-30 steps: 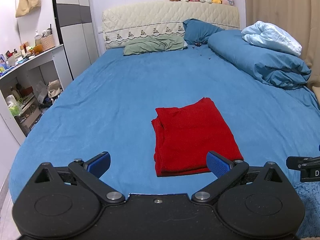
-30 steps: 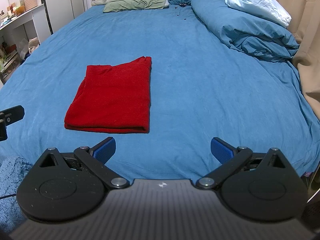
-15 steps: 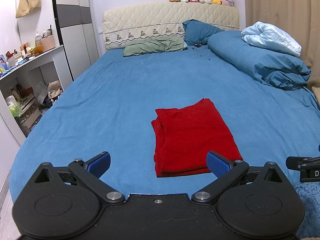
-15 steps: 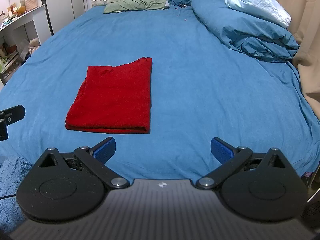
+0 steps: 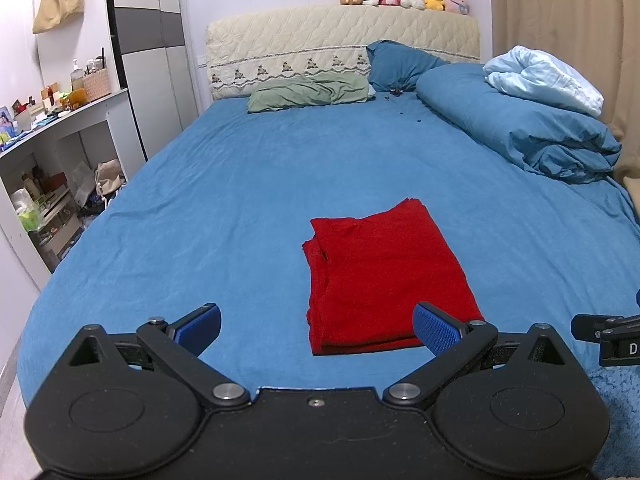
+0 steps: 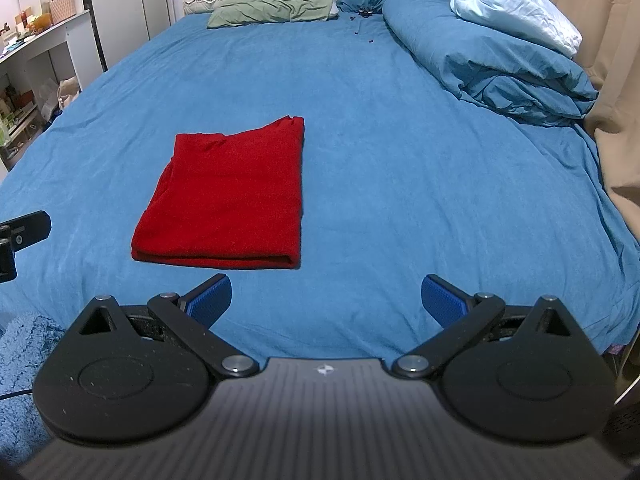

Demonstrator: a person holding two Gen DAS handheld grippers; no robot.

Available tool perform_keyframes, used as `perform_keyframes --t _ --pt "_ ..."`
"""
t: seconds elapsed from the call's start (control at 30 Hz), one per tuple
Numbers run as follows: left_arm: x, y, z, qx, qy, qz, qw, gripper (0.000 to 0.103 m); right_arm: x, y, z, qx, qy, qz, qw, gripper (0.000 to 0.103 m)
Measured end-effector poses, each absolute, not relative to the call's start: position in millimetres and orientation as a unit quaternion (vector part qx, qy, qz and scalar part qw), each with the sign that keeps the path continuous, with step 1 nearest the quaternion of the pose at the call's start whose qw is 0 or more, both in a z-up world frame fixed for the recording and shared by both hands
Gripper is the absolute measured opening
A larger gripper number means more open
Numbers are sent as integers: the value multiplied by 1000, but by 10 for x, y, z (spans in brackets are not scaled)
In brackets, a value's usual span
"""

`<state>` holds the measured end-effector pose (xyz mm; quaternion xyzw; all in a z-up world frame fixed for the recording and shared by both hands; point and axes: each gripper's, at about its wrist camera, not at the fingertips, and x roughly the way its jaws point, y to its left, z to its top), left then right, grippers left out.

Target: Fold small clothes

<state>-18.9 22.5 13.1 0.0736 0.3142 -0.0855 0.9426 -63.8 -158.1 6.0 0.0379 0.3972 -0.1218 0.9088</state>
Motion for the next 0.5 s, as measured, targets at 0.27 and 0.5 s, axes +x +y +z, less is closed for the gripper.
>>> perform_keyframes --t 0.27,0.5 --pt "-197 234 137 65 312 -84 944 103 -634 -1543 96 39 395 -122 910 103" --pt "-185 266 149 57 309 -86 945 103 -605 -1529 106 38 394 -122 910 103"
